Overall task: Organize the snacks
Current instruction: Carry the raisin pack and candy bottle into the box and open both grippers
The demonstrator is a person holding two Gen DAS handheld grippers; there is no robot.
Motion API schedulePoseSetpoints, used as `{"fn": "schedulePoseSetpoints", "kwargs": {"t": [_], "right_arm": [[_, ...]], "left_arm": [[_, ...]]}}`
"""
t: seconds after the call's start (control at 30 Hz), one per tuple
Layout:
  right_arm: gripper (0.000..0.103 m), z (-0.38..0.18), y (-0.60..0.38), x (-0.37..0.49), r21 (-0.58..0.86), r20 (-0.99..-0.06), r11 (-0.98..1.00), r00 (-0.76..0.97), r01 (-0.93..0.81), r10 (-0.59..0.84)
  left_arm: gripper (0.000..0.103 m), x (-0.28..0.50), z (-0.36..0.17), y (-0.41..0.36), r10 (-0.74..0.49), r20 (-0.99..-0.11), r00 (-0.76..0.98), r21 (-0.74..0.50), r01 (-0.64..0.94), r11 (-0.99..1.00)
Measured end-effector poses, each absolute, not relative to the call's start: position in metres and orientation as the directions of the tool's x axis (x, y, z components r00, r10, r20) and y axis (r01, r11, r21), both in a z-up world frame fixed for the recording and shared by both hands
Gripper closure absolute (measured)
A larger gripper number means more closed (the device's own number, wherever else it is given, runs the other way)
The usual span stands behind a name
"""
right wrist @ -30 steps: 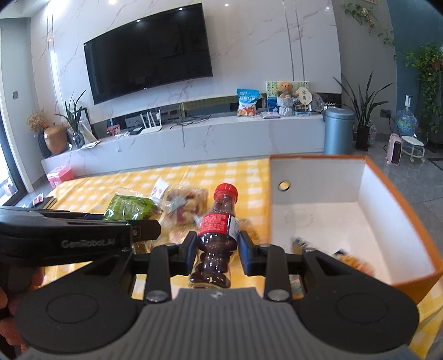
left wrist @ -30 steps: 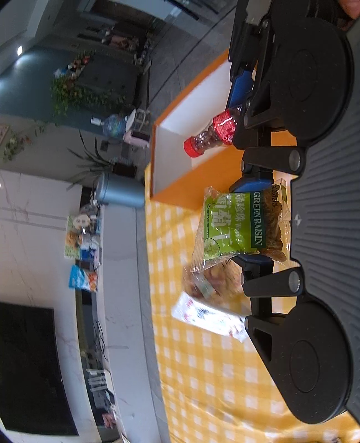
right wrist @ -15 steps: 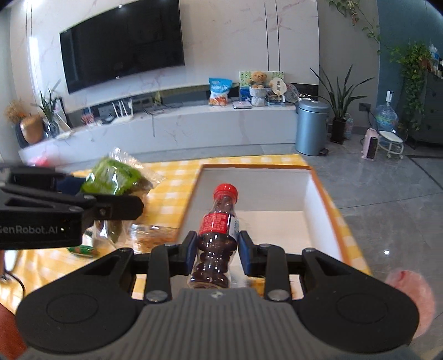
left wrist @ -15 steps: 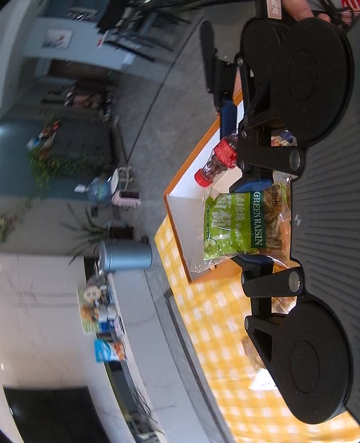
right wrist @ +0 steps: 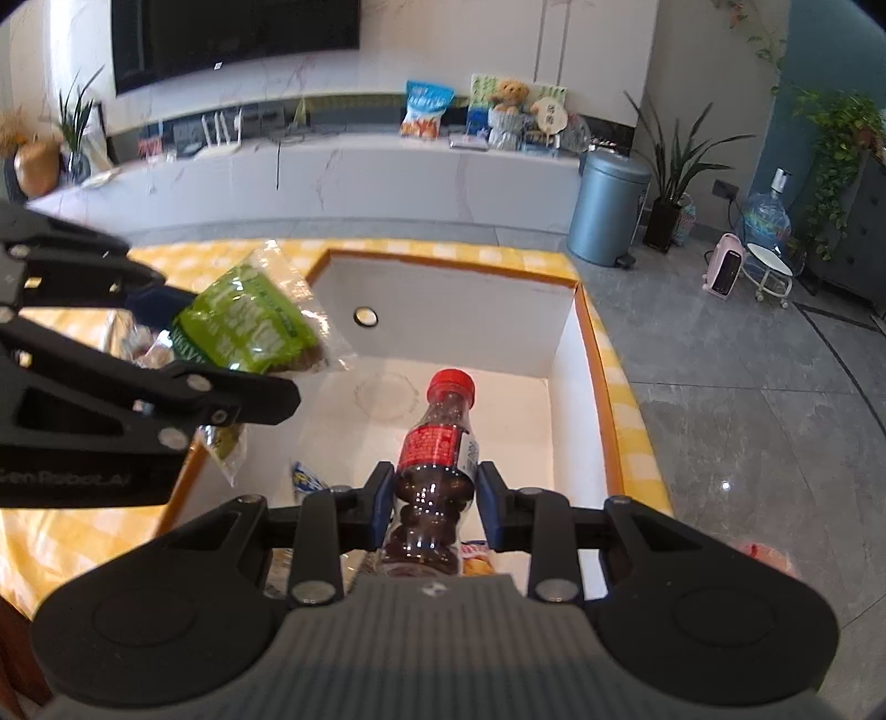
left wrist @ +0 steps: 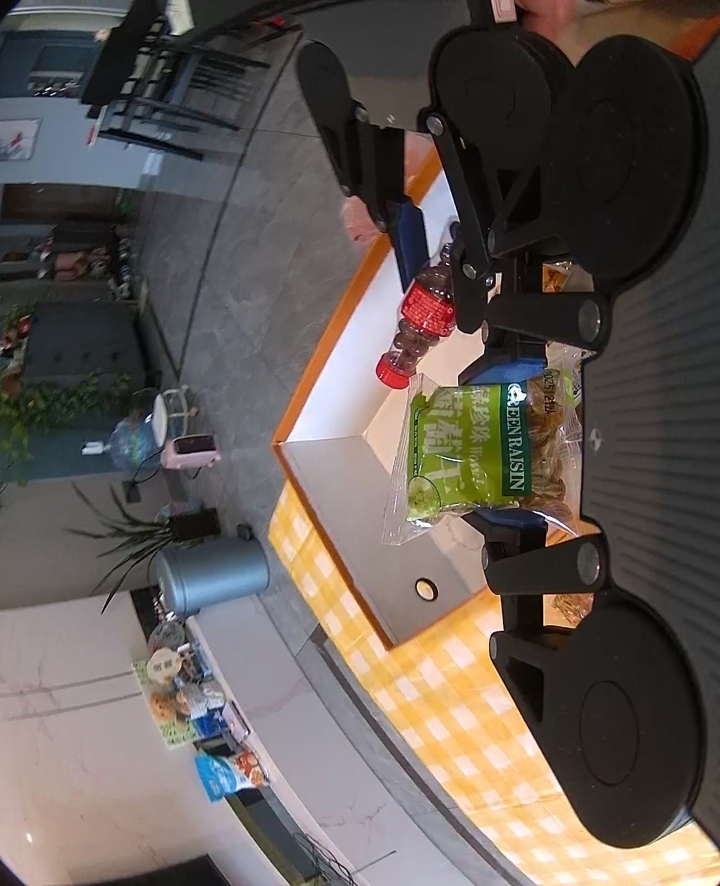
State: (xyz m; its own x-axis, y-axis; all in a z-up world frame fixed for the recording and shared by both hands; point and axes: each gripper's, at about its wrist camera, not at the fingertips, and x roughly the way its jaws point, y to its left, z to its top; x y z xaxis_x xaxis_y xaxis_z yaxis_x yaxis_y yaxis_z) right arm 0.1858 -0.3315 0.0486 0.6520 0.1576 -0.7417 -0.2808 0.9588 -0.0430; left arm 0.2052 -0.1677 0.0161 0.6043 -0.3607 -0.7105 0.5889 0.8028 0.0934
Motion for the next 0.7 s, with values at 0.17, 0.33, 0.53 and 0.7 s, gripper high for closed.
{"fn": "schedulePoseSetpoints", "kwargs": {"t": [0.17, 0.33, 0.53, 0.7], "right_arm": [[0.073, 0.040, -0.333, 0.201, -0.081, -0.774, 0.945, 0.618, -0.316, 0.141], [0.073, 0.031, -0.335, 0.220, -0.104, -0.801, 0.937, 0.587, -0.334, 0.120], [0.073, 0.017, -0.328, 0.235, -0.144, -0.834, 0.915, 0.544, -0.376, 0.093], [0.073, 0.004, -0.324, 0.243, -0.161, -0.869, 0.899, 0.491, -0.408, 0.067]], "left_arm": [[0.055, 0.219, 0.002, -0.178, -0.331, -0.750, 0.572, 0.122, 0.613, 0.781], [0.055, 0.228, -0.009, -0.183, -0.308, -0.776, 0.550, 0.147, 0.633, 0.760], [0.055, 0.241, -0.025, -0.186, -0.276, -0.814, 0.512, 0.161, 0.653, 0.740], [0.054, 0.240, -0.034, -0.194, -0.252, -0.832, 0.495, 0.200, 0.690, 0.695]]}}
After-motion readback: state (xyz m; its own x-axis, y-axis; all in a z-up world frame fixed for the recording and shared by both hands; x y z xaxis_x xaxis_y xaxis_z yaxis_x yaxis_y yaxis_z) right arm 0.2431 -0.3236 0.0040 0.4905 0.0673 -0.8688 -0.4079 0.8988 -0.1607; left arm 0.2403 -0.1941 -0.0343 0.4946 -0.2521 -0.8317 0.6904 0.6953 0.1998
